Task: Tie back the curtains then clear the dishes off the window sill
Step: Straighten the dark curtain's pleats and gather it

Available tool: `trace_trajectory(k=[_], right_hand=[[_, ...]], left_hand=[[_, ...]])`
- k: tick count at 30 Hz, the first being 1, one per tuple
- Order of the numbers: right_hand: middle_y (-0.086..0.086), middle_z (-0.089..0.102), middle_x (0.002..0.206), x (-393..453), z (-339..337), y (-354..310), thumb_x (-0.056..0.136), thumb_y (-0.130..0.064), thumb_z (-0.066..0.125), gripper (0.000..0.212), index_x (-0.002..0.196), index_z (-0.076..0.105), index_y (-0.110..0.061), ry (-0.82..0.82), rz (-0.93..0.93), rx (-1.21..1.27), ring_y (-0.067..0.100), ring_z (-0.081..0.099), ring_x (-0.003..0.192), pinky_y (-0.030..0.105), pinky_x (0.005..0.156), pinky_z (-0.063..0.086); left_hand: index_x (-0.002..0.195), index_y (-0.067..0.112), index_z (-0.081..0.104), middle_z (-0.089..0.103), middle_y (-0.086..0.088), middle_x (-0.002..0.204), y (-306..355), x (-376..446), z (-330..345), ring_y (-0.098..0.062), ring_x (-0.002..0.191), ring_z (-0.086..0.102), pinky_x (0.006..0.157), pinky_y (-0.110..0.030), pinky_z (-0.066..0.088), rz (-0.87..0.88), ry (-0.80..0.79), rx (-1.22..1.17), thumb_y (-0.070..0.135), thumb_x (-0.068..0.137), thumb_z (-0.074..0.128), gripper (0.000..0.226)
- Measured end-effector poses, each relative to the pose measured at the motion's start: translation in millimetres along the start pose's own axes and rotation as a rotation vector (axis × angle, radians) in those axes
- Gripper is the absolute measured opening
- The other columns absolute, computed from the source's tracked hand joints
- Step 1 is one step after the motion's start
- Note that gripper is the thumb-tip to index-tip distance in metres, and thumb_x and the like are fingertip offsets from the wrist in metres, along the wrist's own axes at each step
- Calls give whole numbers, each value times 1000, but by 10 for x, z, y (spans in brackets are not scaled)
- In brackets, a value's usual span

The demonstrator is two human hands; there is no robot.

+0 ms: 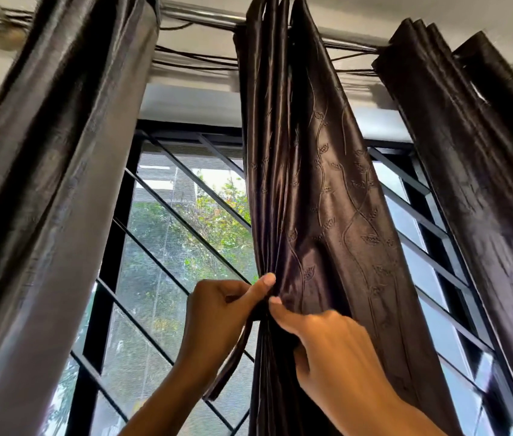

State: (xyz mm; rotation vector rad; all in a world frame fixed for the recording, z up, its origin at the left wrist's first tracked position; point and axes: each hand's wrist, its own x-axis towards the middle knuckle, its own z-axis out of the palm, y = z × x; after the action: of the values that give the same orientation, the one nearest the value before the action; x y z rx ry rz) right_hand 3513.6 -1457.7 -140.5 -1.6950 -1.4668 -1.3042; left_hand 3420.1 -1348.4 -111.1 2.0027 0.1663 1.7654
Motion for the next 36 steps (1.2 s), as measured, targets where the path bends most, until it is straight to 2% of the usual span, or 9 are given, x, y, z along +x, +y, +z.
trace_trajectory(k=[5, 8, 10, 12, 15, 18, 21, 27, 36], right_hand=[[-12, 65, 117, 93, -33, 58, 91, -39, 52, 45, 134, 43, -45, -213, -8, 233, 14, 57, 111, 30, 88, 47], [-4, 59, 131, 481, -21, 329, 86, -56, 56, 49, 129, 55, -34, 141, 107, 291, 16, 51, 124, 36, 107, 38], [14, 13, 158, 816, 70, 524, 84, -65, 50, 83, 150, 21, -24, 223, 238, 80, 32, 9, 146, 48, 116, 8], [23, -13, 156, 1118, 131, 654, 74, -73, 54, 115, 150, -10, -16, 140, 438, 221, 40, -8, 144, 54, 114, 3], [24, 17, 154, 1379, 259, 751, 69, -60, 71, 126, 150, -8, -5, 81, 568, 661, 37, 21, 141, 46, 112, 26], [13, 63, 119, 1406, 358, 707, 72, -34, 81, 68, 128, 51, -8, 172, 535, 767, 30, 59, 110, 38, 88, 49], [8, 73, 90, 1312, 379, 615, 74, -14, 76, 24, 98, 73, -19, 235, 491, 646, 27, 68, 91, 36, 73, 54], [3, 66, 115, 654, 190, 164, 85, -9, 54, 61, 135, 45, -42, 82, 306, 204, 28, 60, 109, 33, 86, 47], [-16, 46, 142, -18, 107, 76, 87, -13, 41, 79, 138, 9, -63, -245, 180, 247, 21, 50, 123, 27, 99, 39]], left_hand=[[59, 13, 73, 69, 2, 55, -85, 146, -30, -7, 56, 68, 58, -20, 51, -46, 91, 129, 20, 62, 86, 16], [57, 15, 71, 68, 3, 52, -158, 168, -22, -5, 52, 66, 58, -23, 54, -24, 101, 169, 17, 64, 85, 16], [62, 13, 72, 69, 3, 54, -186, 167, -3, -6, 54, 68, 60, -23, 55, -16, 93, 163, 17, 65, 85, 13], [65, 12, 74, 70, 2, 56, -196, 152, 10, -7, 56, 69, 61, -22, 55, -13, 82, 152, 19, 66, 85, 13], [65, 14, 74, 69, 4, 55, -193, 146, 23, -4, 55, 68, 62, -22, 56, 11, 78, 184, 21, 67, 84, 13], [65, 15, 74, 69, 6, 54, -196, 150, 9, -3, 55, 67, 63, -22, 57, 29, 84, 213, 23, 66, 84, 13], [62, 14, 74, 68, 7, 53, -191, 136, -6, 0, 53, 66, 59, -17, 54, 36, 98, 209, 21, 66, 85, 14], [54, 26, 66, 63, 19, 48, -145, 74, 37, 6, 51, 62, 52, -8, 47, 97, 116, 200, 14, 68, 83, 26], [59, 21, 73, 67, 11, 53, -59, 9, 109, 4, 55, 65, 54, -9, 46, 121, 75, 91, 26, 76, 77, 19]])
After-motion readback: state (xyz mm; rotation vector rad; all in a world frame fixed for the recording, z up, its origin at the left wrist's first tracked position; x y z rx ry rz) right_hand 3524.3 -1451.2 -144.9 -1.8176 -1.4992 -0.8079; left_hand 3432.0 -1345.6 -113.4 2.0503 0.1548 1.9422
